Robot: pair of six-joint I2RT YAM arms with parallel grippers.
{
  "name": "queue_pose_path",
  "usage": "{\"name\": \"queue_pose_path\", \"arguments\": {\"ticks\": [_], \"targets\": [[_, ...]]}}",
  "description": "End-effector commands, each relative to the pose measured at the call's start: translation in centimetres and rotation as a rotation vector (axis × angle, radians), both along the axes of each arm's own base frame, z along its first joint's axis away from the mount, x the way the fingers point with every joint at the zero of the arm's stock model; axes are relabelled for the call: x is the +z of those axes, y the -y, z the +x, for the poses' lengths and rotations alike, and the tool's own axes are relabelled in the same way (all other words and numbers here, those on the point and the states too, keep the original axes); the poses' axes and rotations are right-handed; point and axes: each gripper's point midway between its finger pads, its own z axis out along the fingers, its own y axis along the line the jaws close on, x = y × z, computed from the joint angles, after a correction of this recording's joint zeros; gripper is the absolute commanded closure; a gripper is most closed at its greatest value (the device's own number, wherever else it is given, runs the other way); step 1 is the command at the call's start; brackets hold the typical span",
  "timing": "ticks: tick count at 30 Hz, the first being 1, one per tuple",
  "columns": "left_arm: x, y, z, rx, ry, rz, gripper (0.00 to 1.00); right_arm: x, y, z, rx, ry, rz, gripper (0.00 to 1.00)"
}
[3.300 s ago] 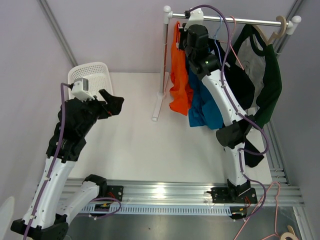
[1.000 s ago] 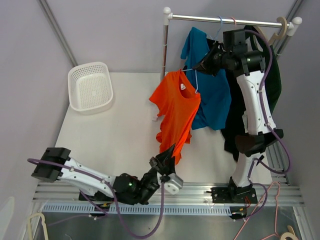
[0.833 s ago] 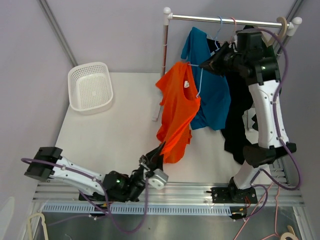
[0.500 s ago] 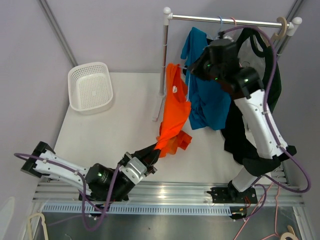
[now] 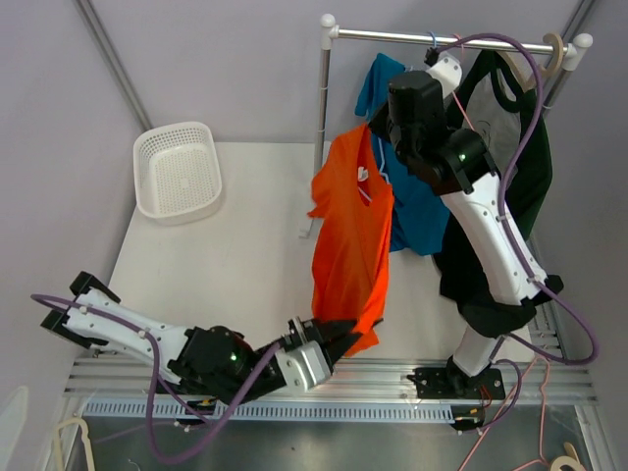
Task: Remove the t-shirt from the hanger
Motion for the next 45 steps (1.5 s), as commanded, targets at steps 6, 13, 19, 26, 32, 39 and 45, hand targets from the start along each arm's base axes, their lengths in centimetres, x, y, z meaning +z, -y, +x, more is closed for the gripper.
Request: {"name": "queue_pose_path", "arguments": {"ticks": [6,13,19,26,32,39,45], "targets": [[-0.6,0.8,-9.8,-0.345,0.022,-0.002,0.99,2.1,4.6,5.5,-0.099,0.034,0.120,1.00],[-5.5,0.5,-8.1,-0.240,-0.047,0.059,0.99,3.1,5.8,4.6,-0.071,0.048,0.146,1.00],[-16.7,-3.3,8.9,0.208,-0.641,0.143,0.99,4.2,3.5,-1.0,0.219,-0.011,0.163,1.00],[-20.5,-15.9,17.8,0.578,-1.008,-0.091,0.99,-0.8,2.2,-8.8,0.331,-0.034,-0.052,1.00],[-13.9,-20.7,20.7,0.601,-0.991,-0.217,0.99,1.6,2.9,-9.8,0.361,0.196,-0.023,1.00],[-2.5,-17.8,22.9,0.494,-0.808,-0.178,0.99,5.0,2.4,-5.0,0.268,0.315,-0.159,1.00],[9.1,-19.6,27.7,0.561,-0.625,-0.243,0.99,6.3,-0.1,1.6,0.283,0.337,-0.226,1.00]]}}
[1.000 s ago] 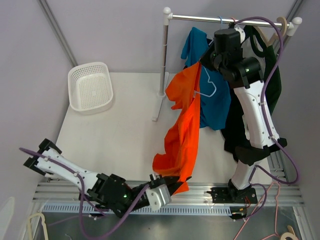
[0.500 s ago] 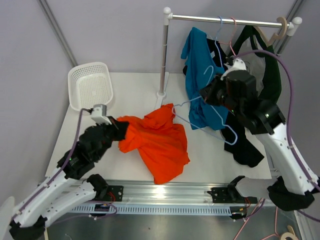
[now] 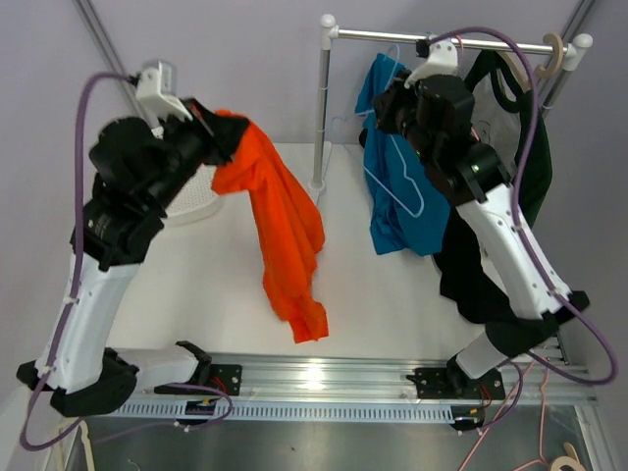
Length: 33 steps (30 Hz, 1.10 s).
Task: Remove the t-shirt from the hanger
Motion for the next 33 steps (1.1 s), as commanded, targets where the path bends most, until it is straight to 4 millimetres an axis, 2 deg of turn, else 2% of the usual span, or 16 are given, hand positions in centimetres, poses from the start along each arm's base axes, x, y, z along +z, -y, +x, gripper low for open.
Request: {"name": "queue_pose_path", "arguments": {"ticks": [1,2,9,14,15,19,22,23,25,26,27,29,30,31,32,33], "targets": [[5.0,-1.9,2.3,0.024,0.126,0.025,0.99,5.4,0.7,2.3,-0.012,0.146,0.006,1.00],[5.6,-1.7,2.9,0.005,0.142,0.026,0.99,3.8,-0.3,4.6,-0.011,0.117,-0.016,1.00],[12.6,-5.7,8.2,0.099,0.393,0.014,0.99,3.7,-1.0,9.6,-0.012,0.173,-0.018,1.00],[18.2,-10.4,11.0,0.198,0.560,-0.020,0.99,2.9,-0.6,12.2,0.000,0.163,-0.008,1.00],[18.8,-12.8,11.6,0.245,0.584,-0.022,0.99,2.8,-0.7,12.5,-0.001,0.174,-0.008,1.00],[22.2,-17.1,11.7,0.349,0.744,-0.059,0.99,2.7,-1.0,13.5,-0.004,0.201,-0.006,1.00],[20.1,-20.6,14.8,0.456,0.687,-0.042,0.99,2.2,-1.4,14.1,0.005,0.188,-0.004,1.00],[17.9,-22.1,17.2,0.481,0.615,-0.059,0.99,1.6,-1.6,14.3,0.010,0.172,-0.008,1.00],[15.5,-25.2,18.7,0.514,0.536,-0.114,0.99,1.1,-1.9,14.4,0.023,0.156,-0.002,1.00],[10.4,-27.5,21.7,0.543,0.409,-0.127,0.99,0.7,-2.0,14.5,0.026,0.146,-0.004,1.00],[9.9,-27.7,21.2,0.546,0.400,-0.136,0.99,0.5,-2.2,14.4,0.036,0.141,-0.003,1.00],[2.4,-29.4,23.5,0.616,0.265,-0.166,0.99,-0.2,-2.5,14.3,0.045,0.120,0.007,1.00],[3.1,-29.1,22.1,0.630,0.291,-0.182,0.99,-0.3,-2.5,14.2,0.050,0.116,0.008,1.00],[-0.9,-29.5,22.9,0.662,0.211,-0.204,0.99,-0.6,-2.9,14.2,0.059,0.108,0.011,1.00],[-2.3,-29.3,23.0,0.706,0.184,-0.212,0.99,-1.4,-3.2,14.4,0.064,0.087,0.012,1.00],[-6.5,-29.5,23.5,0.750,0.091,-0.208,0.99,-1.7,-3.3,14.5,0.066,0.080,0.013,1.00]]}}
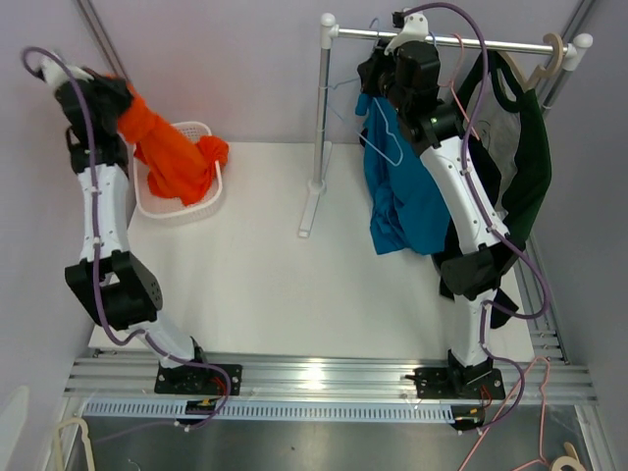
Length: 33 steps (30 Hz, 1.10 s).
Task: Remove the t-shirt from the hanger
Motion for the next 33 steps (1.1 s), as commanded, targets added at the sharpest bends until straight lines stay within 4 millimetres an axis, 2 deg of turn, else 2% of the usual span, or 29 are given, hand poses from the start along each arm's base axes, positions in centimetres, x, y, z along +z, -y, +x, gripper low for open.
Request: {"name": "queue_pose_path", "arguments": {"ticks": [1,2,3,4,5,7,8,11,12,14,15,17,18,19,20,21,23,24,27,28,30,32,33], "targets": [[-3.5,1.1,-0.6,0.084,-0.039,-0.072,0.99,0.5,-1.3,-0.3,0.042,0.009,0.035,1.00],[-5.1,1.0,-0.3,0.121,-0.086,-0.082,0.99,-0.3,-1.5,0.0,0.044,-0.007,0.029,1.00],[-6.8,2.3,0.2,0.120,-0.152,-0.096,0.99,-0.5,-1.8,0.0,0.048,-0.012,0.029,1.00],[-9.1,2.4,1.2,0.136,-0.215,-0.135,0.99,-1.0,-2.0,0.1,0.051,-0.022,0.026,1.00],[-11.9,2.7,1.1,0.146,-0.309,-0.190,1.00,-1.5,-2.6,0.0,0.069,-0.031,0.023,1.00],[-14.5,3.3,1.7,0.113,-0.364,-0.279,0.99,-1.7,-3.4,-0.2,0.094,-0.034,0.019,1.00],[-14.9,3.7,2.0,0.089,-0.368,-0.286,0.99,-1.7,-4.4,-0.6,0.118,-0.024,0.015,1.00],[-17.4,3.6,2.1,0.101,-0.454,-0.322,0.99,-1.5,-5.4,-1.1,0.122,-0.001,-0.017,1.00],[-19.4,3.4,1.5,0.128,-0.528,-0.336,0.99,-1.6,-5.4,-0.9,0.115,0.000,-0.020,1.00],[-21.2,2.4,1.2,0.167,-0.587,-0.383,0.99,-1.5,-5.5,-0.8,0.115,0.005,-0.012,1.00],[-23.6,2.2,1.2,0.173,-0.642,-0.407,0.99,-1.4,-5.5,-0.7,0.116,0.007,-0.012,1.00],[-25.4,2.3,1.2,0.131,-0.690,-0.463,0.99,-1.3,-5.5,-0.7,0.116,0.007,-0.013,1.00],[-26.3,2.2,1.8,0.117,-0.707,-0.478,0.80,-1.2,-5.6,-0.7,0.116,0.009,-0.012,1.00],[-27.1,3.3,1.6,0.058,-0.748,-0.515,0.59,-1.1,-5.7,-0.9,0.119,0.011,-0.013,1.00],[-27.1,3.3,1.8,0.039,-0.753,-0.519,0.41,-1.1,-5.7,-0.9,0.118,0.013,-0.019,1.00],[-25.8,3.3,2.2,0.033,-0.736,-0.507,0.01,-1.1,-5.8,-1.1,0.115,0.015,-0.023,1.00],[-24.3,4.2,2.0,0.010,-0.726,-0.460,0.01,-1.1,-5.6,-1.0,0.094,0.018,-0.035,1.00],[-21.1,4.4,1.7,0.004,-0.673,-0.403,0.01,-0.9,-5.6,-1.1,0.087,0.024,-0.039,1.00],[-15.6,6.3,0.6,-0.012,-0.583,-0.299,0.01,-0.7,-5.3,-1.2,0.039,0.044,-0.084,1.00],[-11.8,6.5,-0.6,-0.002,-0.516,-0.241,0.01,-0.7,-5.7,-1.4,0.029,0.051,-0.101,1.00],[-8.0,8.0,-2.2,-0.020,-0.460,-0.188,0.00,-0.9,-4.8,-1.1,-0.051,0.064,-0.158,1.00],[-3.3,9.7,-4.5,-0.052,-0.375,-0.125,0.01,-1.0,-4.9,-1.1,-0.082,0.074,-0.184,1.00],[-2.3,10.2,-5.5,-0.072,-0.367,-0.103,0.00,-1.1,-5.0,-1.1,-0.085,0.075,-0.193,0.89]]}}
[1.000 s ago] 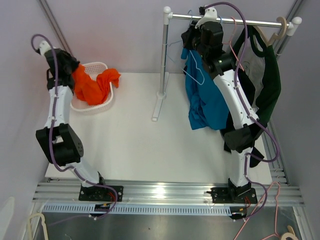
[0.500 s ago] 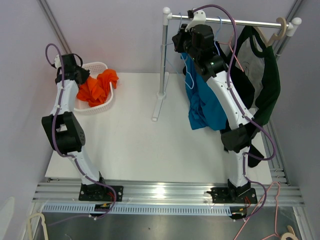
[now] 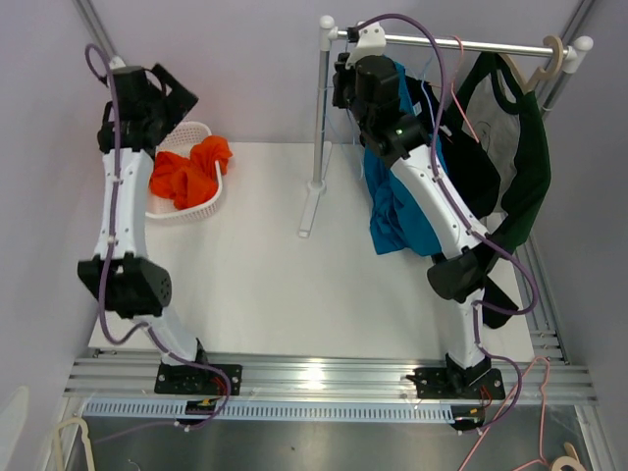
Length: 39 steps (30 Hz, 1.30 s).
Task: Remove the t-shirt from the hanger
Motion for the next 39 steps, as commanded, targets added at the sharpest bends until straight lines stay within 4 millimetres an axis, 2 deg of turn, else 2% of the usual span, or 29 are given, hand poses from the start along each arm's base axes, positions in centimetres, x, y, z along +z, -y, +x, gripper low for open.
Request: {"name": "queue_pose_path", "arguments": {"ticks": [1,2,4,6,9,11,14,15,16,18,19,21,28,34,39], "targets": [[13.1,2.1,-6.1,-0.065,0.257,0.128,0.00,0.2,-0.1,0.0,-0.060,0.031,-0.063,0.78],[15.1,3.1,-7.5,-0.092,0.300,0.138,0.00,0.1,-0.1,-0.1,-0.060,0.027,-0.064,0.68],[15.8,3.9,-8.9,-0.125,0.304,0.155,0.00,0.4,0.8,-0.6,-0.089,0.013,-0.059,0.43],[16.4,4.8,-10.5,-0.147,0.310,0.175,0.01,1.6,2.2,-1.8,-0.110,0.018,-0.055,0.38],[17.4,6.0,-12.1,-0.175,0.338,0.204,0.00,2.6,3.9,-3.4,-0.124,0.008,-0.045,0.37],[17.9,6.9,-12.9,-0.190,0.352,0.216,0.01,3.6,5.4,-5.3,-0.123,0.000,-0.032,0.36],[18.4,8.2,-13.9,-0.226,0.368,0.218,0.00,4.6,8.1,-6.5,-0.127,-0.012,-0.002,0.36],[18.3,8.6,-14.1,-0.240,0.370,0.225,0.01,4.7,9.0,-6.4,-0.135,-0.020,0.006,0.36],[18.6,9.5,-14.6,-0.263,0.382,0.230,0.01,4.2,10.7,-5.8,-0.142,-0.046,0.002,0.36],[18.7,10.2,-15.0,-0.286,0.391,0.262,0.00,4.4,12.0,-5.3,-0.116,-0.069,0.040,0.36],[18.5,11.4,-15.5,-0.315,0.392,0.277,0.01,4.0,13.5,-4.9,-0.124,-0.095,0.044,0.36],[18.3,11.4,-15.7,-0.300,0.386,0.336,0.01,4.0,13.7,-5.0,-0.080,-0.109,0.056,0.36],[17.4,13.3,-16.3,-0.344,0.385,0.363,0.00,2.9,14.8,-4.2,-0.091,-0.135,0.032,0.36],[16.9,13.7,-16.0,-0.354,0.373,0.378,0.01,1.8,15.6,-2.0,-0.103,-0.141,0.029,0.38],[16.6,13.6,-15.9,-0.356,0.367,0.395,0.01,1.7,16.1,-0.9,-0.115,-0.117,-0.003,0.37]]}}
